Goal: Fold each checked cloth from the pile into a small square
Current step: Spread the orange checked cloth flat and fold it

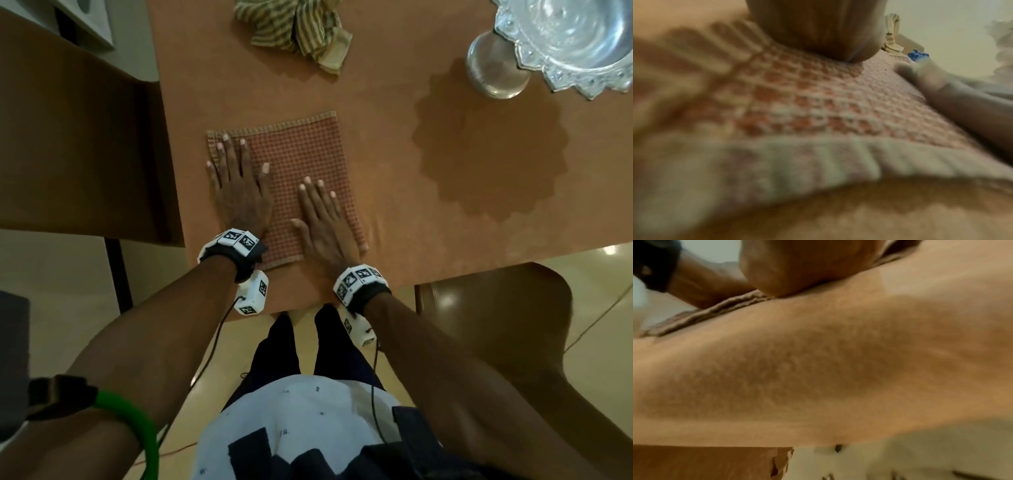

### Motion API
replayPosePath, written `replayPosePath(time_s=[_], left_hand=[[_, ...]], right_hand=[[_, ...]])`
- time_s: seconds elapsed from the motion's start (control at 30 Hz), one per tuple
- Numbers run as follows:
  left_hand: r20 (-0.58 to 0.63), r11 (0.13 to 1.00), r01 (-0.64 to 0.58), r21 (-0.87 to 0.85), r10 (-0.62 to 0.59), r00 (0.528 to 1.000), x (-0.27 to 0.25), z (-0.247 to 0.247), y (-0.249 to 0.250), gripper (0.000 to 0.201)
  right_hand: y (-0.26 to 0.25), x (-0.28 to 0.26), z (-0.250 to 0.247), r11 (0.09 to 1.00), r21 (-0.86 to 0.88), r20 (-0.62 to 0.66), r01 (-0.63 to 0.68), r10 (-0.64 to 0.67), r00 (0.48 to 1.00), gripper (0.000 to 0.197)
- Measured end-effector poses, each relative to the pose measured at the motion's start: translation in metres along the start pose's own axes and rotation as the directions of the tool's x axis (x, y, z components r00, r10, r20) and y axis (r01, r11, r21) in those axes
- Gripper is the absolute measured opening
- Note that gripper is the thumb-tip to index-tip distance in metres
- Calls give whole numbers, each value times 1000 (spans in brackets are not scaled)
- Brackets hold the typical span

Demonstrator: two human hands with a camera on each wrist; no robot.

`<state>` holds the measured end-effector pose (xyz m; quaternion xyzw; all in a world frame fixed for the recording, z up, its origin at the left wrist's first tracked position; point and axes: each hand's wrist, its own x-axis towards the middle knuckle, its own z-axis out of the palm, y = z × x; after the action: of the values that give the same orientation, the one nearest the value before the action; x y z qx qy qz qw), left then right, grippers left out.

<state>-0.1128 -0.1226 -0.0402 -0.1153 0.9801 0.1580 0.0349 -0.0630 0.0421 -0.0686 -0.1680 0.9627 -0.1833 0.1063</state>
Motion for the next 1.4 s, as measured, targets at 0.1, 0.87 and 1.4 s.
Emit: replayPosePath(time_s=[0.1, 0.87, 1.4], left_hand=[[-20, 1000, 8, -17, -8, 1000, -2, 8, -5, 71], [302, 524, 549, -651, -484, 821, -32, -30, -38, 38], [-80, 823, 102, -558, -175, 981, -16, -96, -33, 34]], right_hand=[[28, -34, -11, 994, -61, -52, -94, 91, 995, 63], [40, 48, -99, 512, 646, 149, -566, 643, 751, 27], [30, 62, -149, 864, 424, -217, -271, 387, 896, 26]])
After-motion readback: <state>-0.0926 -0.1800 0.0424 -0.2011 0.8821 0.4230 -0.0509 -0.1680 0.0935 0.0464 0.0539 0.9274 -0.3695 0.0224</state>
